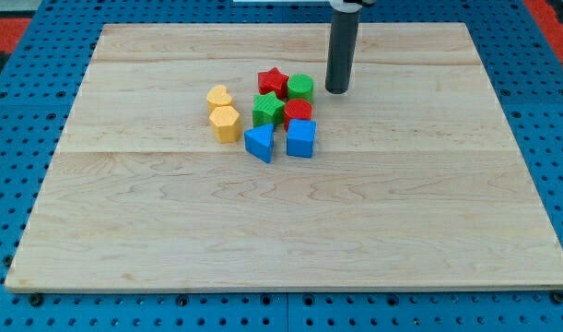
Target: Slide the blue cube into the blue triangle
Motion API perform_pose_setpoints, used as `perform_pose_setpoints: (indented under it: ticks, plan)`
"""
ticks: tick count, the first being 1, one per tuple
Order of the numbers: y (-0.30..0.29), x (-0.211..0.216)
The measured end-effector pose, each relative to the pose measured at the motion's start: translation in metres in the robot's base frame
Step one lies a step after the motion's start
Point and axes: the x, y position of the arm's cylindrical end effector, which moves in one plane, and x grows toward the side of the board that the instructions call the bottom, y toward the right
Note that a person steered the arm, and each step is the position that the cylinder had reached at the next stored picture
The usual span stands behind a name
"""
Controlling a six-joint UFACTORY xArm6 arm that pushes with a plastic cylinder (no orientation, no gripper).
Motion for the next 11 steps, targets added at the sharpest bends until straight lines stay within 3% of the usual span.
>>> perform_pose_setpoints:
  ticks: [2,4,6,8,10,11]
  plan:
    - [0.007,0.014]
    - [0.005,0.077]
    - [-0.003,0.098]
    - [-0.093,0.100]
    - [-0.134,0.074]
    - [-0.179,0.080]
